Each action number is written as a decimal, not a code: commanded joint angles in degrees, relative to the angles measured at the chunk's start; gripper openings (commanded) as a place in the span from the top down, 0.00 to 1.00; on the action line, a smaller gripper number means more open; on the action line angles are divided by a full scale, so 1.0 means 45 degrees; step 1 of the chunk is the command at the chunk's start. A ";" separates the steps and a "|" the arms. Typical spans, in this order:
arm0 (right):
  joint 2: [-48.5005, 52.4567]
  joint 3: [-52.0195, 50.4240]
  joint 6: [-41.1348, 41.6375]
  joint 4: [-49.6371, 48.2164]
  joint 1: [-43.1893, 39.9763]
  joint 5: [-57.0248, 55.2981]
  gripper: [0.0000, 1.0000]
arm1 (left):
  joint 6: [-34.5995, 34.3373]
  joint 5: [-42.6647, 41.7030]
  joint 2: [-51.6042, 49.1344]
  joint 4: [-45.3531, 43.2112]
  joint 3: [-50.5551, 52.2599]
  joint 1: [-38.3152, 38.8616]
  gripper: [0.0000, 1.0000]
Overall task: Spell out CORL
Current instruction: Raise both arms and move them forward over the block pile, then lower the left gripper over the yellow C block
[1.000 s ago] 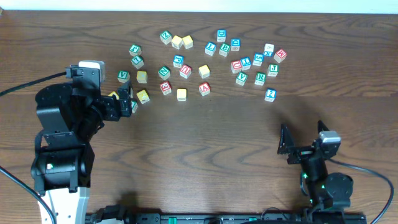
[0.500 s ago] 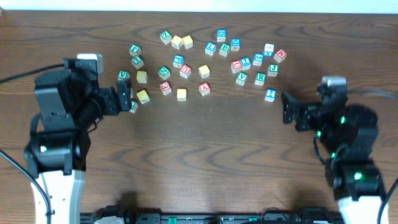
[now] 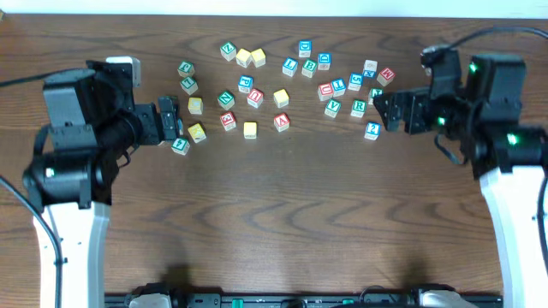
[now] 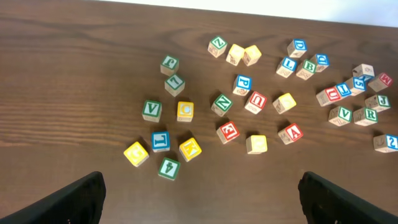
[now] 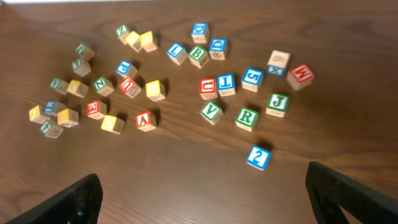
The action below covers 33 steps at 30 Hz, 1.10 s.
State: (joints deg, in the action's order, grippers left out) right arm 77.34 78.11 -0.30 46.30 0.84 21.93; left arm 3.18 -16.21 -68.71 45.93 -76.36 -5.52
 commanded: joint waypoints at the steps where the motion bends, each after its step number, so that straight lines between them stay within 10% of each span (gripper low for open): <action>1: 0.0855 0.0559 -0.0248 -0.0199 -0.0165 0.0845 0.01 | -0.0053 0.0078 -0.0865 0.0495 -0.1141 -0.0029 0.03; 33: 0.1486 0.0549 0.1049 -0.2516 0.0894 -0.1282 0.05 | -0.1316 0.1467 -0.4133 -0.1180 -0.2385 0.0447 0.03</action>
State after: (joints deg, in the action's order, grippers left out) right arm 84.16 79.09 1.52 35.40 3.77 21.21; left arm -0.47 -14.70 -83.61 40.88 -82.50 -5.10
